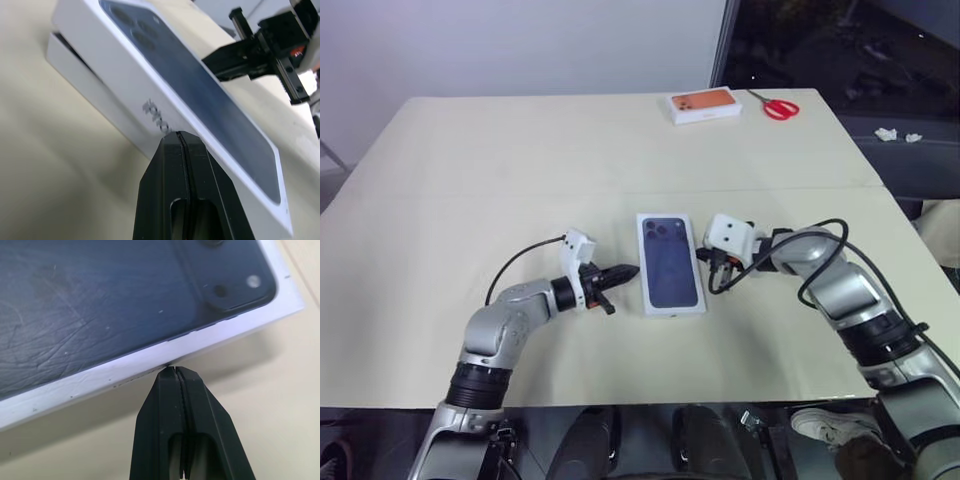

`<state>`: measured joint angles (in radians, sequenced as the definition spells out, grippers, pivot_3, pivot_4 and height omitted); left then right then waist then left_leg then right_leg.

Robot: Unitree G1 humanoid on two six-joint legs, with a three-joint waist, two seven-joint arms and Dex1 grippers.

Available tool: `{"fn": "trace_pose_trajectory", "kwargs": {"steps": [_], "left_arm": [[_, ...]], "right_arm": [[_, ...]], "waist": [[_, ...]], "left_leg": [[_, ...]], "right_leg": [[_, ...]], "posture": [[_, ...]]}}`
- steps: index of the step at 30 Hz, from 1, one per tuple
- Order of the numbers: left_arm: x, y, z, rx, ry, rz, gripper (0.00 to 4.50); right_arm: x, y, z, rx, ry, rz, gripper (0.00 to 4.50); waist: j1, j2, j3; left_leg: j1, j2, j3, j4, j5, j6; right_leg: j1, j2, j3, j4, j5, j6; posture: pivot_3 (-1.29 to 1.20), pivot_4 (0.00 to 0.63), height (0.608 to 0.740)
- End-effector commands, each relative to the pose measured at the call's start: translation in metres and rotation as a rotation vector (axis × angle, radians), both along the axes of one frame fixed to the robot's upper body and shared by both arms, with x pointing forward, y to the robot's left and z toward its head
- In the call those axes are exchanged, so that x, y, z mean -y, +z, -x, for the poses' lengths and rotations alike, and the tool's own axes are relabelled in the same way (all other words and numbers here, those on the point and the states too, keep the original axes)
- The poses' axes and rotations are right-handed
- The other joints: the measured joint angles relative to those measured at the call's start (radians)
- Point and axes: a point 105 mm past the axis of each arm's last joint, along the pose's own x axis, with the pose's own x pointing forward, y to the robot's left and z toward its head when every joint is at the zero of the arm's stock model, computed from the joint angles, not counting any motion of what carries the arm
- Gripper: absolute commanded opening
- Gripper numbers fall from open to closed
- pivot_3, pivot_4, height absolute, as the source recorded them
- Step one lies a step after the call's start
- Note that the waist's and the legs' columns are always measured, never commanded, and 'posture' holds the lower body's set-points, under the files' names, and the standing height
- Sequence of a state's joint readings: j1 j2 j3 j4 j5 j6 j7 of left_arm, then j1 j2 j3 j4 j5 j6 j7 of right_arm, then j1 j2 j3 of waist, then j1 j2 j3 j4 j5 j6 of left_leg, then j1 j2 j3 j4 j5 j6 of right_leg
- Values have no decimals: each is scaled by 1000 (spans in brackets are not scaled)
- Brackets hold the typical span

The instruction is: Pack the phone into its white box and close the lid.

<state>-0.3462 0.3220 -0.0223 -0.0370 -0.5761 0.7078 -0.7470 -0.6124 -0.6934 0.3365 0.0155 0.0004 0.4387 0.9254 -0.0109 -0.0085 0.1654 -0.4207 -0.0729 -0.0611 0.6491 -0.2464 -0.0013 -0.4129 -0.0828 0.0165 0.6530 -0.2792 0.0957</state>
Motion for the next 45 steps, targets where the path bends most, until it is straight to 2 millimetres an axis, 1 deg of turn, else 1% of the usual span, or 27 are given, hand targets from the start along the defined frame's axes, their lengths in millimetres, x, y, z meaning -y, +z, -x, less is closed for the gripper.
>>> {"fn": "trace_pose_trajectory", "kwargs": {"steps": [1,6,9,12,15,17,18,20,21,23,25,26,28,30,32,35,37,38,40,45], "left_arm": [[1,10,-4,24,2,21,0],[-3,11,-7,25,23,29,0],[-5,8,-7,16,28,17,0],[-7,9,-11,31,57,17,0],[-16,20,-16,70,101,28,0],[-19,31,-19,106,120,27,0],[-18,38,-20,124,116,35,0],[-10,56,-23,154,95,82,0],[-8,61,-23,158,89,95,0],[-3,64,-26,159,83,103,0],[5,62,-29,155,71,101,0],[9,60,-31,151,68,100,0],[19,52,-32,137,50,78,0],[25,39,-34,118,36,29,0],[26,28,-36,98,38,-16,0],[28,22,-38,104,41,-47,0],[26,10,-44,82,66,-93,0],[26,5,-45,72,71,-114,0],[26,0,-46,68,73,-136,0],[24,2,-47,65,85,-122,0]], "right_arm": [[-4,20,-6,75,16,3,29],[-5,20,-6,72,18,3,29],[-3,16,-9,62,-4,5,29],[-1,17,-14,79,-31,12,29],[5,25,-23,122,-70,10,29],[9,39,-31,164,-110,-39,29],[9,48,-34,179,-125,-76,29],[2,68,-37,185,-130,-202,29],[-1,74,-37,182,-127,-240,29],[-7,79,-36,172,-112,-285,29],[-14,79,-32,142,-83,-319,29],[-17,77,-30,135,-68,-318,29],[-24,61,-19,86,-17,-281,29],[-24,42,-13,74,3,-196,29],[-21,29,-12,74,-3,-139,29],[-19,23,-14,80,-25,-114,29],[-18,7,-19,81,-71,-45,29],[-18,3,-20,87,-76,-21,29],[-21,-1,-18,85,-70,-14,29],[-21,1,-20,82,-81,-22,29]], "waist": [[0,0,0],[0,0,0],[0,0,0],[0,0,0],[-1,0,0],[0,0,0],[0,0,0],[0,0,0],[1,0,0],[1,0,0],[1,-1,0],[0,-1,0],[1,-1,0],[0,-1,0],[0,-1,0],[-1,-1,-1],[0,-1,-1],[0,-1,-2],[-1,-2,-2],[-1,-2,-2]], "left_leg": [[0,0,0,0,0,0],[0,0,0,0,0,0],[0,0,0,0,0,0],[0,0,0,0,0,-1],[0,0,0,0,0,-1],[0,0,0,0,1,-1],[0,0,0,0,1,-2],[0,0,0,0,1,-2],[0,0,0,0,1,-2],[0,0,0,1,1,-2],[0,0,0,1,1,-2],[0,0,0,1,1,-2],[0,0,0,1,1,-2],[0,0,0,1,1,-2],[0,0,0,1,1,-2],[1,0,1,1,1,-2],[2,0,1,1,2,-3],[4,0,1,1,2,-3],[9,0,1,0,2,-3],[9,-1,1,-1,1,-2]], "right_leg": [[0,0,0,0,0,0],[0,0,0,0,0,0],[0,0,0,0,0,0],[0,0,0,0,0,0],[0,0,0,1,0,0],[0,0,0,1,0,0],[0,0,0,1,0,0],[0,0,0,1,0,0],[0,0,0,1,0,0],[0,0,0,1,0,0],[0,0,0,1,0,0],[0,0,0,1,0,0],[0,1,0,1,0,0],[0,1,0,1,0,0],[0,1,0,1,0,0],[0,1,0,3,0,0],[1,1,0,3,0,0],[2,1,0,2,0,0],[7,1,0,2,0,0],[7,1,1,1,0,0]], "posture": [[0,150,740],[0,150,740],[0,150,740],[0,150,740],[0,150,740],[0,150,740],[0,150,740],[0,150,740],[0,150,740],[0,150,740],[0,150,740],[0,150,740],[0,150,740],[0,150,740],[0,150,740],[0,150,740],[0,150,740],[0,150,740],[0,150,740],[0,150,740]]}}
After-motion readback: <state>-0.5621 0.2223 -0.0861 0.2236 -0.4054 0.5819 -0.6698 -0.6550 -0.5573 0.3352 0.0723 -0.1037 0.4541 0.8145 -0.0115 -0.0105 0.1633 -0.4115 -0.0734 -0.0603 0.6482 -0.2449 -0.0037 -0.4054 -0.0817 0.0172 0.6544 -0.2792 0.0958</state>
